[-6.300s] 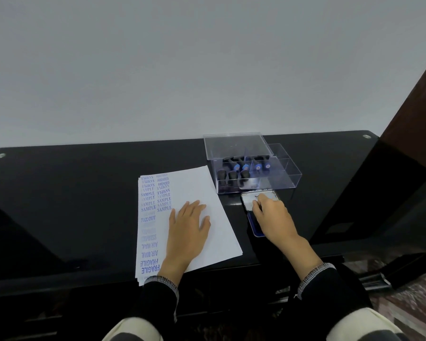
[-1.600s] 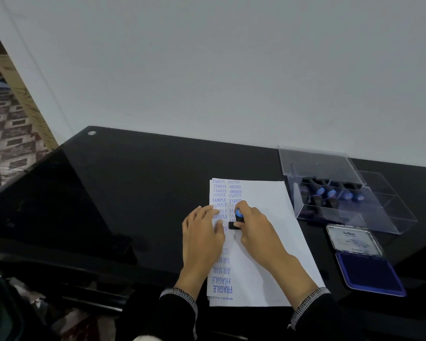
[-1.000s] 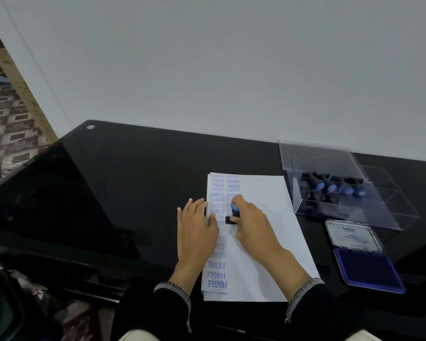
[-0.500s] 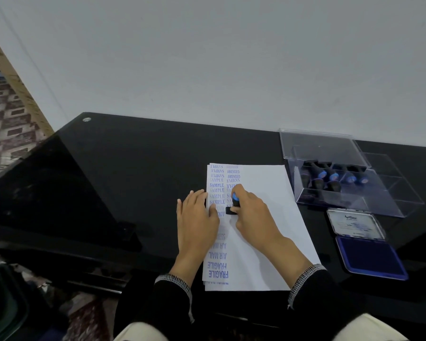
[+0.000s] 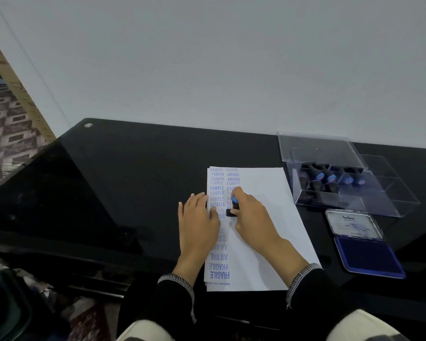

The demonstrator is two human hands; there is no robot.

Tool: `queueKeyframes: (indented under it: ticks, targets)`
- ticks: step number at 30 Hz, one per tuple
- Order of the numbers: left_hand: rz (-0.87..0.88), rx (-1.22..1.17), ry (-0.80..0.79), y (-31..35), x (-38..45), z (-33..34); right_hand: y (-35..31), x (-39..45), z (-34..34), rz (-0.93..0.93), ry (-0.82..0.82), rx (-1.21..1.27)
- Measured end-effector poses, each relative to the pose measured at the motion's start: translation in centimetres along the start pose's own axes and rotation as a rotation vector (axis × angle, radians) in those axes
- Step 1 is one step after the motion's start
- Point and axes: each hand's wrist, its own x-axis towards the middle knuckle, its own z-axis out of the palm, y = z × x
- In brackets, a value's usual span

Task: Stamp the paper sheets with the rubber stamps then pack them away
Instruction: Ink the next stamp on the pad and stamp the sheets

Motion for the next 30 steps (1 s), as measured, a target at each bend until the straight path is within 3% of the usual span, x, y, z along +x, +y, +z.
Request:
queueKeyframes:
  ticks: [4, 8, 16, 30]
  targets:
    - [-0.007, 0.001, -0.003, 0.2, 0.0, -0.1, 0.3, 0.2, -0.1, 0.03, -0.035, 0.038]
    - [-0.004, 0.017, -0.009, 0.1, 0.1, -0.2, 1.4, 1.4, -1.5, 0.209, -0.06, 0.314]
    - [-0.011, 0.014, -0.007, -0.1, 0.2, 0.0, 3.4, 0.4, -3.5, 0.628, 0.247, 1.085]
    - [-0.004, 0.006, 0.007, -0.1, 0.2, 0.2, 3.8, -1.7, -3.5, 0.654, 0.405, 1.353]
